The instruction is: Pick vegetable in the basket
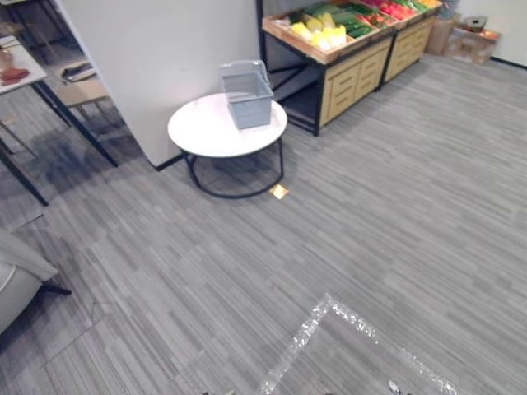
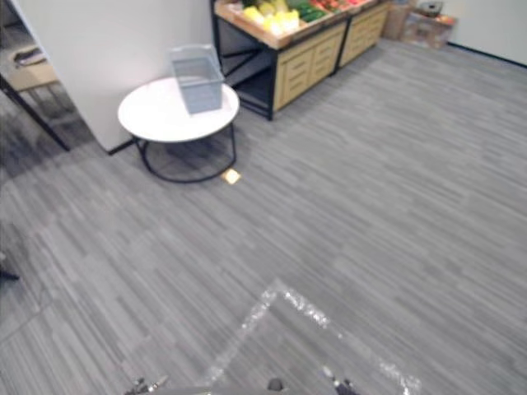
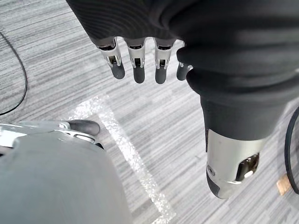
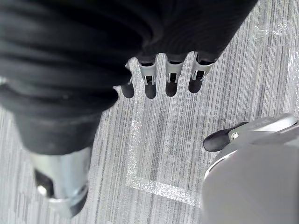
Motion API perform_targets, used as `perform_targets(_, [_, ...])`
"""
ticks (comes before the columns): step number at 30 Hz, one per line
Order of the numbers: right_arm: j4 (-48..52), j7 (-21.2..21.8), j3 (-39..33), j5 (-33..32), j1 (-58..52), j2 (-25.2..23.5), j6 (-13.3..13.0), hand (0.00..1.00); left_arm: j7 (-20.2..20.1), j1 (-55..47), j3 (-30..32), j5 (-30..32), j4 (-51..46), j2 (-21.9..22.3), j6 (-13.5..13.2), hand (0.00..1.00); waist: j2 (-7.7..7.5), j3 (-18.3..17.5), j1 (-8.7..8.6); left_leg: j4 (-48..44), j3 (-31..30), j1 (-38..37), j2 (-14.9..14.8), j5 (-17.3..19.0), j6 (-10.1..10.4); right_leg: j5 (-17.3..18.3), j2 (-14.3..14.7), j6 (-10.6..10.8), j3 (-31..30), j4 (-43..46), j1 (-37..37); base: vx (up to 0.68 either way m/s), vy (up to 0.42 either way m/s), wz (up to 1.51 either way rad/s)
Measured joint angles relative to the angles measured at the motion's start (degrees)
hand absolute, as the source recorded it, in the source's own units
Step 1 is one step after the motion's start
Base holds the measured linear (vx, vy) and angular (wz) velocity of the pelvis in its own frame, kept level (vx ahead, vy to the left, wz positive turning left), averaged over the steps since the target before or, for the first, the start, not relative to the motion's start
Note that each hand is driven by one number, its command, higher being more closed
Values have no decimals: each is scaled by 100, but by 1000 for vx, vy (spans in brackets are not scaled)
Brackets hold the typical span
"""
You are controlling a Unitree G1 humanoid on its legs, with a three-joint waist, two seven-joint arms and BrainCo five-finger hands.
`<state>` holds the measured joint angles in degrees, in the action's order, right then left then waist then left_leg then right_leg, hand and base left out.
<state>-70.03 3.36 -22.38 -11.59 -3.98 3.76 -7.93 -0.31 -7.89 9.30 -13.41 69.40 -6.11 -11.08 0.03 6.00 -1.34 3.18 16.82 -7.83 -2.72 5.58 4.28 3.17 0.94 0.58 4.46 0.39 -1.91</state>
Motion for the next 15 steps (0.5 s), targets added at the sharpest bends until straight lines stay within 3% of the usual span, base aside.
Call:
perform_targets(3, [-12,94,159,-20,4,9,-19,0,-12,66,102,2,-32,-55,14,0,-67,153,2,-1721,13,693,-260,654,142,535,-21,-127,-28,638,262,-30,-108,-6])
perform_targets(4, [-15,97,276,-17,-3,34,-17,0,-19,67,234,2,-168,-69,30,0,-131,227,12,-2983,-26,1243,-470,699,155,621,-25,-202,14,757,233,-30,-118,14])
perform_targets(5, [-14,99,312,-16,-6,60,-17,0,-23,71,311,2,-222,-64,42,0,-94,283,20,-3608,-66,1537,-612,647,94,653,7,-236,49,801,199,-15,-127,19])
perform_targets(6, [-11,95,310,-11,-6,90,-17,0,-34,92,481,-2,-264,33,54,0,20,444,23,-4598,-199,1922,-870,435,-150,724,112,-278,114,869,41,25,-63,15])
perform_targets(7, [1,88,317,-8,0,101,-19,0,-41,72,618,-14,-285,117,63,0,56,509,38,-5093,-295,2133,-955,186,-240,819,133,-300,142,955,-54,60,-34,20])
perform_targets(8, [6,84,338,2,-18,89,-19,0,-51,44,695,-174,-337,119,70,0,-40,554,54,-5569,-434,2376,-933,-37,-216,936,80,-365,155,1071,-107,81,2,16])
perform_targets(10, [19,81,364,32,-3,114,-15,0,-54,28,684,-323,-341,166,92,0,-40,566,118,-5491,-527,2643,-746,285,-146,1028,-63,-351,161,1074,-235,160,23,17])
perform_targets(12, [7,84,376,34,83,134,-9,0,-55,33,681,-420,-344,178,97,0,-56,564,184,-4854,-513,2828,-578,449,-158,1065,-200,-301,129,1028,-251,186,62,4])
perform_targets(13, [15,85,380,33,199,138,-10,0,-50,21,685,-439,-342,208,94,0,-51,563,196,-3971,-521,2952,-493,411,-176,1096,-275,-240,123,947,-262,276,119,-8])
perform_targets(14, [70,81,437,33,275,135,-12,0,-47,-24,687,-438,-344,245,93,0,-23,551,197,-2767,-546,2966,-466,144,-144,1149,-308,-140,104,878,-301,311,139,-9])
perform_targets(15, [140,77,487,33,271,134,-14,0,-41,-51,693,-437,-344,274,95,0,7,536,199,-2187,-591,2947,-469,-28,-123,1201,-307,-46,103,831,-344,1003,561,-85])
